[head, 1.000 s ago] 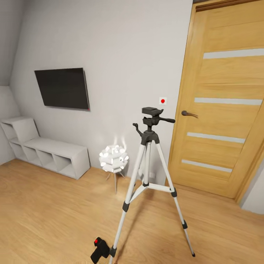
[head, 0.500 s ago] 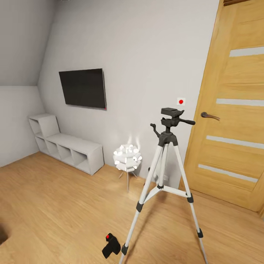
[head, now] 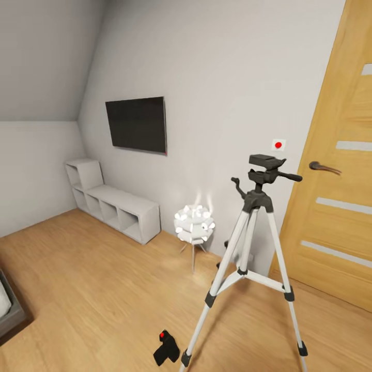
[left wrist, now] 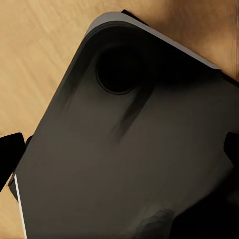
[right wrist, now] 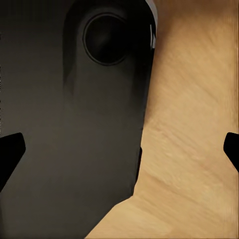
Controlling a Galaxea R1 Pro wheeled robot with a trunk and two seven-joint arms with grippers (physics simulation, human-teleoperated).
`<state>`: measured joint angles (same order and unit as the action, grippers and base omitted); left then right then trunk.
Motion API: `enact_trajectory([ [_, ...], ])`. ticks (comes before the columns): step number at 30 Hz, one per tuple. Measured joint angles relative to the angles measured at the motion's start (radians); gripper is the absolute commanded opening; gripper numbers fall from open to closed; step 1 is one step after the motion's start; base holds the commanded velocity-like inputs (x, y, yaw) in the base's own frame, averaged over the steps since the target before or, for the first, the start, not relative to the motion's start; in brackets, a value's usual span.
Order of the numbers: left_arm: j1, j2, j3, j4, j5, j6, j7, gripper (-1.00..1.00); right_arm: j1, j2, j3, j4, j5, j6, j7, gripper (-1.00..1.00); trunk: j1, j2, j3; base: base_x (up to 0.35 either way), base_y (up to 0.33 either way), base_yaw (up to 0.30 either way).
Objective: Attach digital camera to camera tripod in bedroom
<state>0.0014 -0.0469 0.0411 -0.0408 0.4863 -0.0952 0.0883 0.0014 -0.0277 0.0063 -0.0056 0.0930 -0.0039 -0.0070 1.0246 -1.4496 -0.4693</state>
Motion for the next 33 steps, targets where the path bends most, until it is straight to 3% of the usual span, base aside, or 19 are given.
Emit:
enact_trajectory([
  [22,0.000,-0.001,0.000,0.000,-0.002,0.001,0.000,1.00,0.000,-0.003,0.001,0.000,0.000,0.001,0.000,1.00,0.000,0.000,0.000,0.234,-0.181,0.005],
  [33,0.000,-0.002,0.001,-0.001,-0.031,0.001,0.000,1.00,0.000,-0.003,0.001,0.000,0.000,0.001,0.000,1.00,0.000,0.000,0.000,0.129,-0.267,0.000],
])
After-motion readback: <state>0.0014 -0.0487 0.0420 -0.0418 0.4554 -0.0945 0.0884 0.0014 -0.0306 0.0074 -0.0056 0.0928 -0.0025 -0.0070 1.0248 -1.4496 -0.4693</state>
